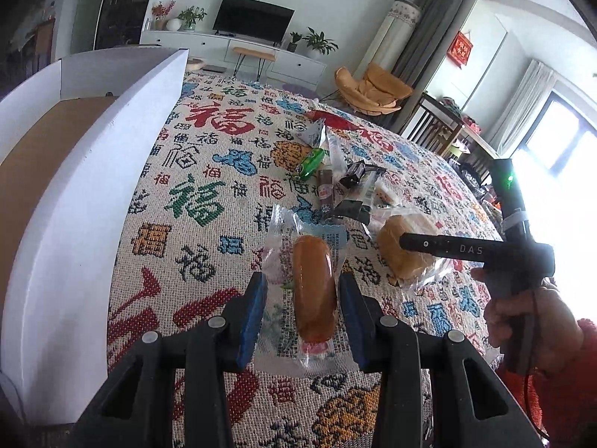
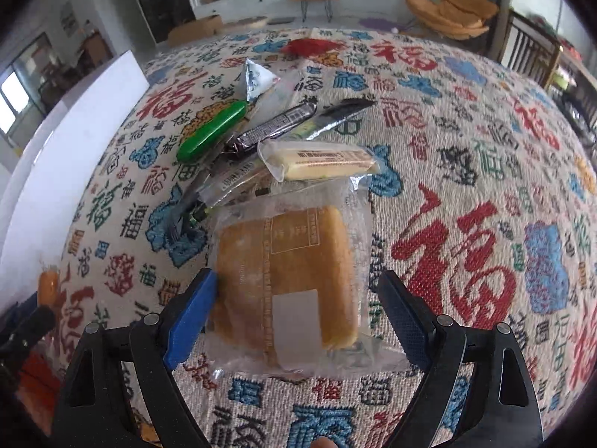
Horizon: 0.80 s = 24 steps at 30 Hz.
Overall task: Organize snacks
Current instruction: 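Grasp the wrapped orange roll with the left tool while the right tool grasps the bagged square cake, then carry both snacks into the white cardboard box and open both tools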
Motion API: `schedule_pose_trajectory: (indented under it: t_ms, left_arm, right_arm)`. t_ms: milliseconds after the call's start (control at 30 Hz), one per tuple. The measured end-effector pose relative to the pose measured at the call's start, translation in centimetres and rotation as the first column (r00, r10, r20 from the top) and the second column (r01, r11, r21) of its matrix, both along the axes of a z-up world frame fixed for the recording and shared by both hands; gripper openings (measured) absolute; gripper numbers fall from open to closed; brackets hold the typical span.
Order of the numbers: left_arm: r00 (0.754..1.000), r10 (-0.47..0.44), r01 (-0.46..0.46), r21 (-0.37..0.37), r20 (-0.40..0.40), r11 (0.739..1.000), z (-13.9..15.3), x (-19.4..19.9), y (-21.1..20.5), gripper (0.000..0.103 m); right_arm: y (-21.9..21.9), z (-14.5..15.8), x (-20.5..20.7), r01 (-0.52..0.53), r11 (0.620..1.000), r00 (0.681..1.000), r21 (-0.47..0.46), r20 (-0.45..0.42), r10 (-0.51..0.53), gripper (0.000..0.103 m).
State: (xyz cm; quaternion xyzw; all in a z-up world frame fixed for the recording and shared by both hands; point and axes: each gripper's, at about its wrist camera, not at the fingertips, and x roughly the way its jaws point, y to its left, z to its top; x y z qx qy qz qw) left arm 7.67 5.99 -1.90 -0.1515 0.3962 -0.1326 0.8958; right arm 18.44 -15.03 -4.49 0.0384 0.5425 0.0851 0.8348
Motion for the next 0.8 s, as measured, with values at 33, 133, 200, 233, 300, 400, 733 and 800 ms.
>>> schedule_pose_trajectory:
  t_ms: [33,133,200,233,300,400,733,800]
  left_arm:
    - [1.000,0.000,0.000,-0.004,0.004,1.000,0.1,-0.1,0.0,0.039]
    - [1.000,-0.006,0.006,-0.013,0.003,1.000,-0.1,0.1,-0.3,0.039]
    - [1.000,-0.011,0.011,-0.014,-0.005,1.000,-0.3,0.2,-0.6,0.039]
    - [1.000,-0.012,0.012,-0.015,-0.008,1.000,-0.4,0.2,-0.6,0.039]
    - [1.000,-0.012,0.012,-0.015,-0.008,1.000,-0.2,-0.1,-0.6,0.039]
    - [1.000,-0.003,0.003,-0.032,0.010,0.999,0.7,-0.8,0.1,0.039]
    - [0.992,0.051,-0.027,-0.201,0.114,0.979,7.4,-2.2,4.5,0.040]
    - [0.983,0.108,-0.080,-0.186,0.145,0.979,9.4,-2.6,7.1,0.040]
  right_arm:
    - [-0.2,-0.3,0.1,-0.001,1.000,0.999,0.024,-0.032,0.002,0.089]
    - [0.2,-1.0,-0.2,-0.037,0.999,0.994,0.039,-0.100,0.041,0.090]
    - [1.2,-1.6,-0.3,-0.068,0.997,0.995,-0.043,-0.082,0.064,0.090]
    - [1.5,-2.1,-0.3,-0.066,0.996,0.996,-0.067,-0.069,0.061,0.090]
    - [2.1,-3.2,-0.4,-0.064,0.992,0.997,-0.112,-0.050,0.059,0.090]
    - [1.4,-2.2,-1.6,-0.023,0.997,0.999,-0.073,0.037,0.026,0.076]
    - [1.2,9.0,-5.3,-0.072,0.958,0.982,0.279,0.190,0.019,0.076]
    - [4.3,12.3,-5.0,-0.155,0.934,0.968,0.321,0.239,0.079,0.076]
